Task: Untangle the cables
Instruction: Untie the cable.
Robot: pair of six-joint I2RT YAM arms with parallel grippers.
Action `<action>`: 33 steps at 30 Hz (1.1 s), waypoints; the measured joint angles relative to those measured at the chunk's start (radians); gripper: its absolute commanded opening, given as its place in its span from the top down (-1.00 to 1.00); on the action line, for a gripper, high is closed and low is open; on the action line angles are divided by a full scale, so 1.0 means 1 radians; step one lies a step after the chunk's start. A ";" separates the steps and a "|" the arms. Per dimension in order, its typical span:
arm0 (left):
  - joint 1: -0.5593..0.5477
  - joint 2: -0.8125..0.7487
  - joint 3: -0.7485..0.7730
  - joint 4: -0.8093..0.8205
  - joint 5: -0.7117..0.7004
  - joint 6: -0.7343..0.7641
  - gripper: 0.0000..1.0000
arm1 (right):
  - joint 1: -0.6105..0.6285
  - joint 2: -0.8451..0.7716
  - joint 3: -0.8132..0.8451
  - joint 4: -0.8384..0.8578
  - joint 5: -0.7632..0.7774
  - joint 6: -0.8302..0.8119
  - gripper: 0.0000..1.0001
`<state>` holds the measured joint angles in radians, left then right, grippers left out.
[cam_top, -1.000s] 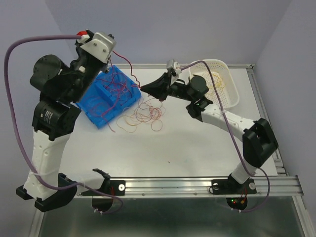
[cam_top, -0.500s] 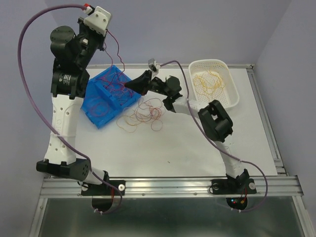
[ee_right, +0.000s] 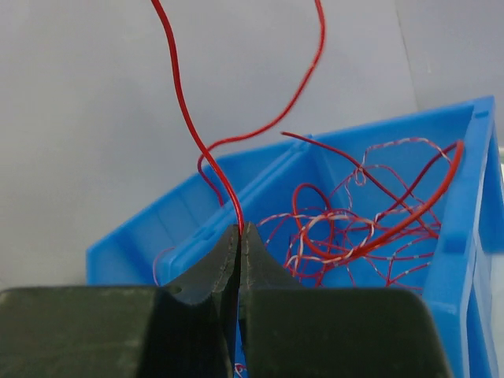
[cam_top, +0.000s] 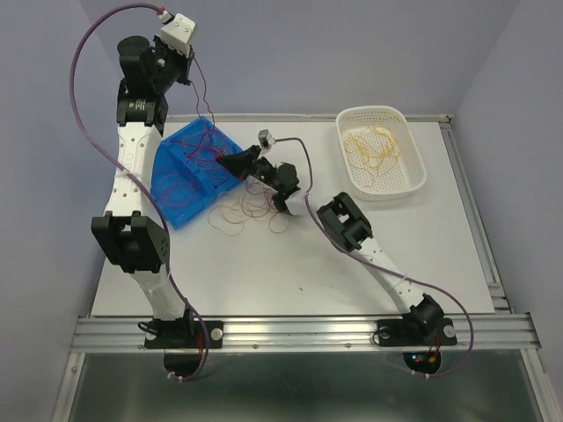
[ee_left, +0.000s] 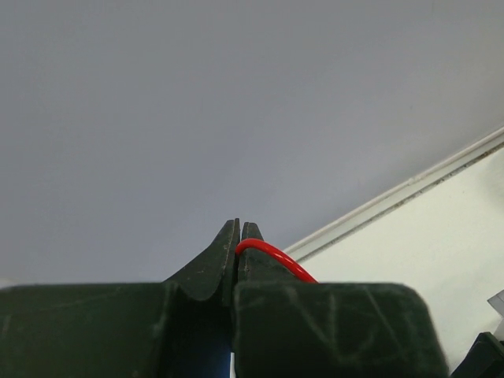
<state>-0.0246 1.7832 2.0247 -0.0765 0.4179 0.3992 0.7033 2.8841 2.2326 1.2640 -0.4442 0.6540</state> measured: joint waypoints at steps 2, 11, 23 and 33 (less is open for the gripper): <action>0.033 0.018 -0.013 0.014 0.031 -0.016 1.00 | 0.010 0.014 -0.009 -0.004 0.029 -0.006 0.99; 0.118 0.024 -0.072 0.085 0.102 -0.039 1.00 | 0.058 -0.060 -0.161 -0.012 0.159 -0.065 0.80; 0.080 -0.076 -0.105 0.049 0.142 0.008 1.00 | 0.078 -0.224 -0.342 -0.141 0.333 -0.153 0.92; -0.162 -0.277 -0.129 0.036 0.013 0.150 1.00 | 0.077 -0.258 -0.370 -0.142 0.351 -0.164 0.47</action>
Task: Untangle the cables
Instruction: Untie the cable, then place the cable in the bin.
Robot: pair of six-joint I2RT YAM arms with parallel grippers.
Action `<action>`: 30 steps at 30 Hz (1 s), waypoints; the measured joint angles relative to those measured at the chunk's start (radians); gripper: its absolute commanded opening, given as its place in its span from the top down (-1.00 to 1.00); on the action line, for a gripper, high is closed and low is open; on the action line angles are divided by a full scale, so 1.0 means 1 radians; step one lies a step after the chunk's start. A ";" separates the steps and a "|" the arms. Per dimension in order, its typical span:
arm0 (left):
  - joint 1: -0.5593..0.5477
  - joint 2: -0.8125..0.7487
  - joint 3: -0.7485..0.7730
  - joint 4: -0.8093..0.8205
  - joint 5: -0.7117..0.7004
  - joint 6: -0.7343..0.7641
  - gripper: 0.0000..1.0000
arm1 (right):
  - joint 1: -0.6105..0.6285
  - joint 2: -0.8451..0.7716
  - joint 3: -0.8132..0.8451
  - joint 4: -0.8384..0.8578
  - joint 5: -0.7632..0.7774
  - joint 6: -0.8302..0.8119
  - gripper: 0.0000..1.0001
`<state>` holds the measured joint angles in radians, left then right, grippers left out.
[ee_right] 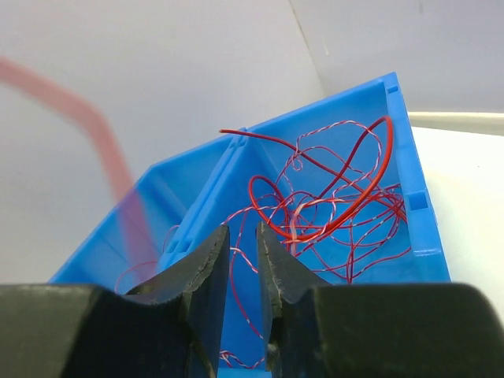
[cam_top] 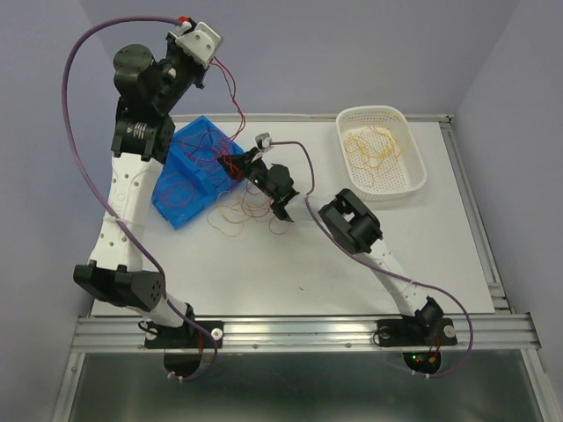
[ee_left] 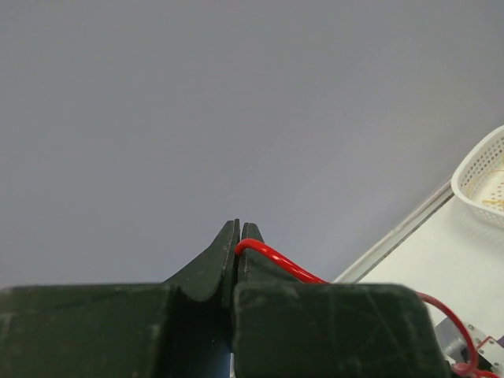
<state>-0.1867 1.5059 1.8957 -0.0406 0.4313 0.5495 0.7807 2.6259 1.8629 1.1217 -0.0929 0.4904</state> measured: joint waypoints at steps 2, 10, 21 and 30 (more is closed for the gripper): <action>0.001 0.011 0.020 -0.006 -0.020 0.009 1.00 | 0.000 0.000 -0.002 0.000 -0.001 -0.001 0.47; 0.006 0.133 0.095 -0.035 -0.076 0.022 1.00 | 0.000 -0.022 -0.032 0.002 0.000 -0.006 0.47; 0.158 0.245 0.095 -0.016 0.019 -0.035 1.00 | 0.000 -0.069 -0.104 0.006 0.043 -0.042 0.47; 0.335 0.308 0.037 0.074 0.137 -0.107 1.00 | 0.000 -0.129 -0.195 0.008 0.100 -0.088 0.42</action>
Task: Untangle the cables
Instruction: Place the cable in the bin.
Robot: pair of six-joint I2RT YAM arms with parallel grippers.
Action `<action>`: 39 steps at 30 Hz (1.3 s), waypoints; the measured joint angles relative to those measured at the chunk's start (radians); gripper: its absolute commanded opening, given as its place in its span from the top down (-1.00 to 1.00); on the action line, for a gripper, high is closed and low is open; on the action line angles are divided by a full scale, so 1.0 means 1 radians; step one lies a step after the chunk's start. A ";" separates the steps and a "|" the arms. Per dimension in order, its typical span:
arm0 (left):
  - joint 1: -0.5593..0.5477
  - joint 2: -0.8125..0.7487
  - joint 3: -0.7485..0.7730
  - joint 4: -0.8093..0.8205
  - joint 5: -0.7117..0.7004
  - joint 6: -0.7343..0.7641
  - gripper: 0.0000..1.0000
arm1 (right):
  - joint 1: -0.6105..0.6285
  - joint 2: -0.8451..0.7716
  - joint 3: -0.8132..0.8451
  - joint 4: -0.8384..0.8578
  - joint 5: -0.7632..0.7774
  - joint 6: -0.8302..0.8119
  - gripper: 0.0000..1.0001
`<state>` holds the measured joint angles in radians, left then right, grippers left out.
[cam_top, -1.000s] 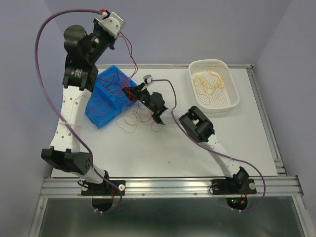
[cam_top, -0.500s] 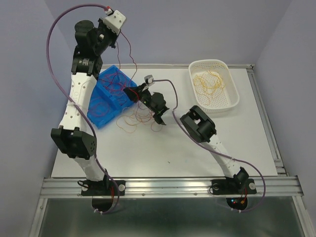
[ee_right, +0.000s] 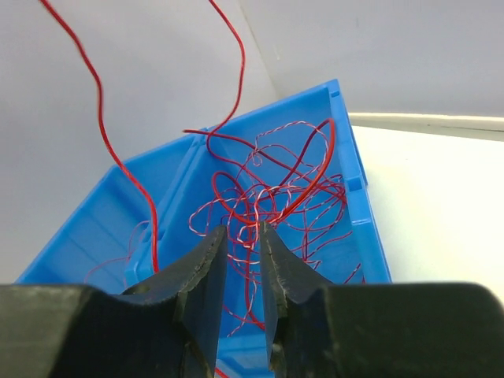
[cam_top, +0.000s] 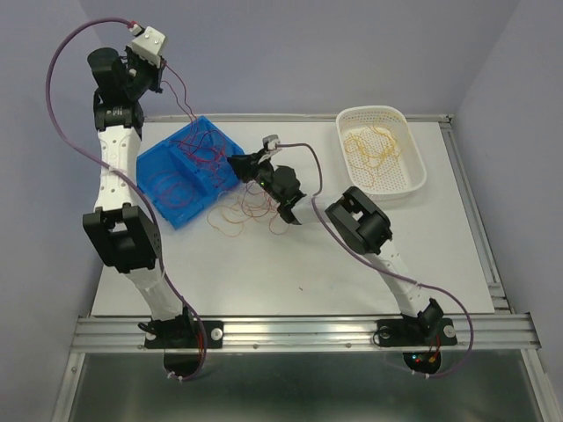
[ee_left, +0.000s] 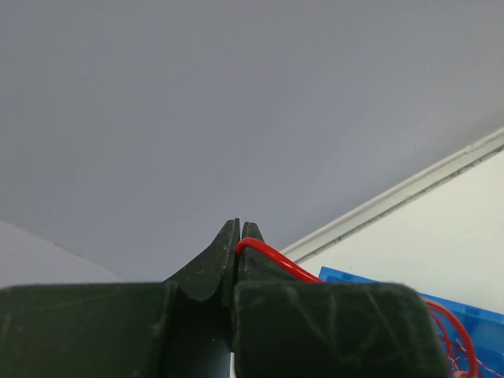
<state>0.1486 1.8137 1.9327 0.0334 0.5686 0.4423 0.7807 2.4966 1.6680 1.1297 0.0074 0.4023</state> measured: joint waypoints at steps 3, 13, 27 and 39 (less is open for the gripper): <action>0.029 0.018 -0.030 0.016 0.022 -0.010 1.00 | 0.000 -0.023 -0.021 0.000 0.016 -0.014 0.39; 0.061 0.089 -0.058 0.053 0.040 -0.026 1.00 | 0.000 -0.095 -0.084 0.007 -0.012 -0.049 -0.01; 0.064 0.103 -0.100 0.032 0.025 0.087 1.00 | 0.000 -0.162 -0.185 0.006 -0.099 -0.078 -0.04; -0.028 0.241 -0.126 -0.258 -0.153 0.399 1.00 | -0.002 -0.295 -0.339 0.050 -0.087 -0.095 -0.07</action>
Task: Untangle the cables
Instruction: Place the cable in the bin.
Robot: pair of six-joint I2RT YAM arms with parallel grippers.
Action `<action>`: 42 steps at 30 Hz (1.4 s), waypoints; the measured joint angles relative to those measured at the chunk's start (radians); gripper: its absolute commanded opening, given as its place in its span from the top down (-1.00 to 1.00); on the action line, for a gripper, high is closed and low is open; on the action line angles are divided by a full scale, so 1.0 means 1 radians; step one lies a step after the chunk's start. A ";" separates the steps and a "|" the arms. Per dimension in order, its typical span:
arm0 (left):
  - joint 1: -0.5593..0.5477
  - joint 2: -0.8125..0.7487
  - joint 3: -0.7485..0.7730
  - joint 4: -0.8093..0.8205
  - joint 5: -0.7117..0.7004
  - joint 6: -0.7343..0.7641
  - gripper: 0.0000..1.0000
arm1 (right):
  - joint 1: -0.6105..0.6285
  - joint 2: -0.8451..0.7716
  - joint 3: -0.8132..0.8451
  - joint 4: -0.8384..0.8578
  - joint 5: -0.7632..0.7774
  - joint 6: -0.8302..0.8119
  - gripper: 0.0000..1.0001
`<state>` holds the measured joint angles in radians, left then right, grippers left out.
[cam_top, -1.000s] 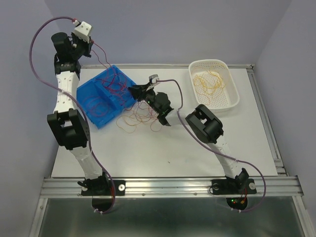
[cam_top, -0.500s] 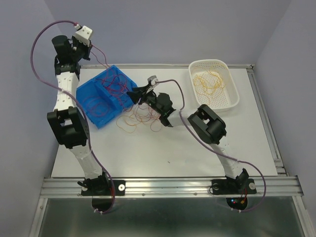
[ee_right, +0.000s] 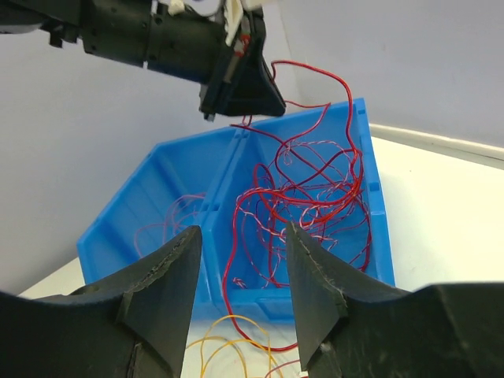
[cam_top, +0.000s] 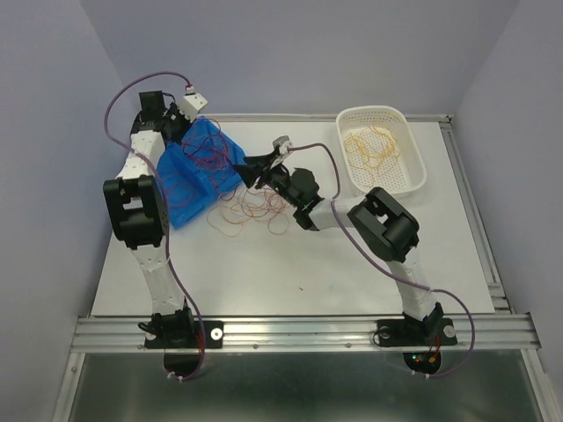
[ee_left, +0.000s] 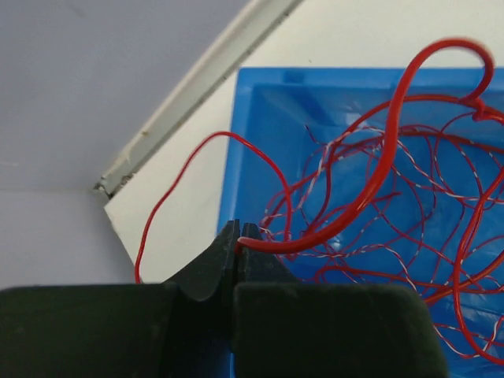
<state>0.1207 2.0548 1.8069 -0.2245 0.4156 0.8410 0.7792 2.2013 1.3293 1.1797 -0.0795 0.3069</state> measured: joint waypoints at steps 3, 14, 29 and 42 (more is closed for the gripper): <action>-0.008 0.039 0.000 -0.049 -0.009 0.035 1.00 | -0.002 0.000 -0.003 -0.002 -0.002 0.004 -0.09; -0.091 0.057 -0.071 -0.155 -0.046 0.111 1.00 | -0.020 0.000 -0.003 0.003 -0.007 0.022 -0.09; -0.121 0.146 0.032 -0.192 -0.141 0.052 0.13 | -0.051 0.000 -0.097 0.034 0.003 0.054 -0.15; -0.155 -0.011 0.019 -0.282 -0.207 0.101 -0.22 | -0.078 0.000 -0.055 0.053 -0.048 0.071 -0.18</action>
<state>-0.0345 2.0441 1.8256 -0.5068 0.2089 0.9424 0.7013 2.2017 1.2739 1.2327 -0.1272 0.3775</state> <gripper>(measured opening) 0.599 0.588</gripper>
